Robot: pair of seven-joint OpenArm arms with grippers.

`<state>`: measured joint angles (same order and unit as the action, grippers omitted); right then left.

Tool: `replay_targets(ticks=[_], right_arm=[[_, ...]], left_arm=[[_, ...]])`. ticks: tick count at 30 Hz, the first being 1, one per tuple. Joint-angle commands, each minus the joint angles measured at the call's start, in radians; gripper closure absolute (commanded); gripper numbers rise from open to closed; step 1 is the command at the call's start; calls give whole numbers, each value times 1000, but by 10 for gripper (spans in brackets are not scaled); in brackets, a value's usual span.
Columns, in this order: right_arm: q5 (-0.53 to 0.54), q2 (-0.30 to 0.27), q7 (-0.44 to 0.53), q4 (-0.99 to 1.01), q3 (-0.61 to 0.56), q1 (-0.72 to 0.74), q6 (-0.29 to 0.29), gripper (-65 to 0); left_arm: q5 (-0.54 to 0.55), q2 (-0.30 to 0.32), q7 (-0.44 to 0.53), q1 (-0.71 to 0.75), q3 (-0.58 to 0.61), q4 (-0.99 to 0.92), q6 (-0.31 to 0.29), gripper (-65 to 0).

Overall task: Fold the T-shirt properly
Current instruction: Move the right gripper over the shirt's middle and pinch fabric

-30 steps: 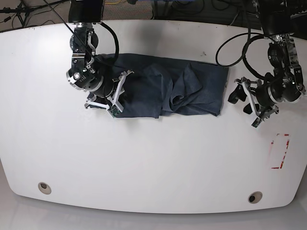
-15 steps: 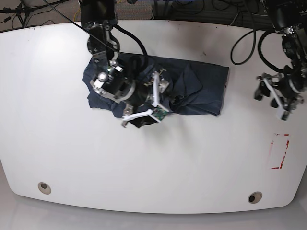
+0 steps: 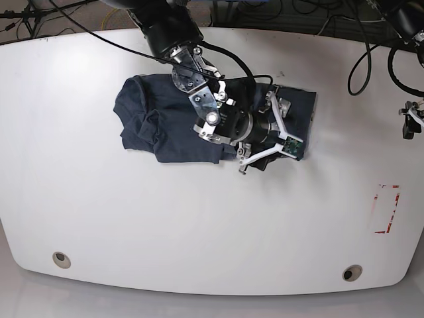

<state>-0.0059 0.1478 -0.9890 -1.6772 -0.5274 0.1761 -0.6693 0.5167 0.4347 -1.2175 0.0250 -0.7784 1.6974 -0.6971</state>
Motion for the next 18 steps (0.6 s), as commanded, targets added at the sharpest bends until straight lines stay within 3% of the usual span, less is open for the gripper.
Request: replay_targets(ticks=[1, 12, 18], right_arm=[[-3, 9, 11, -8, -36, 20, 4, -436], [-214, -35, 18, -33, -53, -69, 3, -436], [-236, -60, 54, -34, -47, -108, 4, -411]], left_arm=[[4, 40, 20, -10, -17, 14, -1, -379], [9, 48, 20, 19, -19, 14, -1, -379], [7, 45, 20, 19, -16, 14, -1, -379]])
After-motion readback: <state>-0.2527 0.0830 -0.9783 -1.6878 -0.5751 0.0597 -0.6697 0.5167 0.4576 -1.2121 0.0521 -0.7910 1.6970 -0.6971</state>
